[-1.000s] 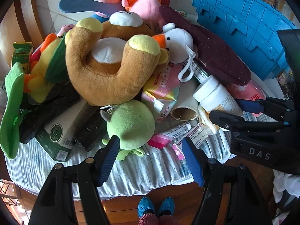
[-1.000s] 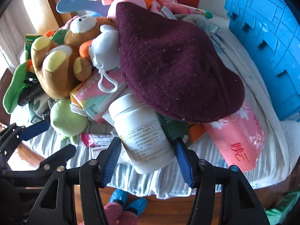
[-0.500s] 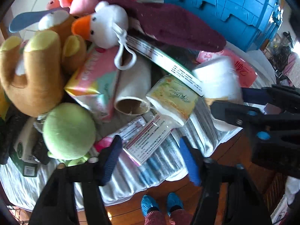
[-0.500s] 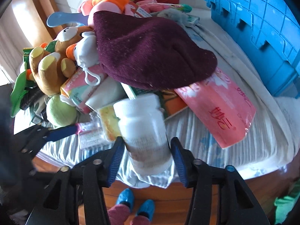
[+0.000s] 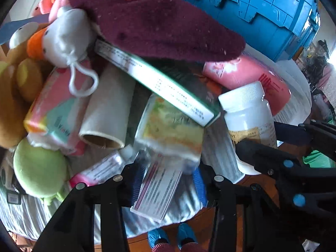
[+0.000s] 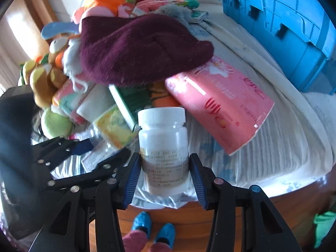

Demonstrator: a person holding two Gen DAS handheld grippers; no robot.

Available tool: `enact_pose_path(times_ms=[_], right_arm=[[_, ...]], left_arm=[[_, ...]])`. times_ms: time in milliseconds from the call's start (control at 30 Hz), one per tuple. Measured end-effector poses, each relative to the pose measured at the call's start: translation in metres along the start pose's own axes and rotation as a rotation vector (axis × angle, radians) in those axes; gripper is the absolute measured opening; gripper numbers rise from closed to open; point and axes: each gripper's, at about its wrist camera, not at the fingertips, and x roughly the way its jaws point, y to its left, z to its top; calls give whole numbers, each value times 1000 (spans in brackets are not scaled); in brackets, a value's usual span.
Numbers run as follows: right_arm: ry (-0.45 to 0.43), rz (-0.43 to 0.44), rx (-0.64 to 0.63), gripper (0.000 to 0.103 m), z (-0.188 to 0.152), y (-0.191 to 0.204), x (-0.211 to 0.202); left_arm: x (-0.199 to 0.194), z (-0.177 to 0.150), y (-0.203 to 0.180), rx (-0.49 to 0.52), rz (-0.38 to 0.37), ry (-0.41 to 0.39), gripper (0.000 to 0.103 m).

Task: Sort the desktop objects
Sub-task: 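Grasp the white medicine bottle with the right tool while the left tool grasps the pink-white medicine box, then carry the white bottle and the medicine box over the blue crate with both tools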

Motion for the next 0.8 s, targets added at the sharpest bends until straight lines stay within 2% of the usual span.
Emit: enact_pose_path(times_ms=[200,267,400,433,567,800], right_arm=[[11,-5,0,46,1,-2,7],[9,-5,9,46,6,-6,12],[10,-25,-5,46,7,0,9],[9,-23,-8,46,5,4,5],[-9,-17,-12,46,1,21,-10],[-71,-16,-42,46,5,39,-51]], left_arm=[[-5,-3,8,9,-2,9,39],[-9,-8,9,20,1,3,30],[-20,-19,18,2,-13,5,29],[-26,-32,22,-3,-11,-4,28],[-60,-34,27,-8,14,-70,27],[-118,-13,37,-24,44,-183,27]])
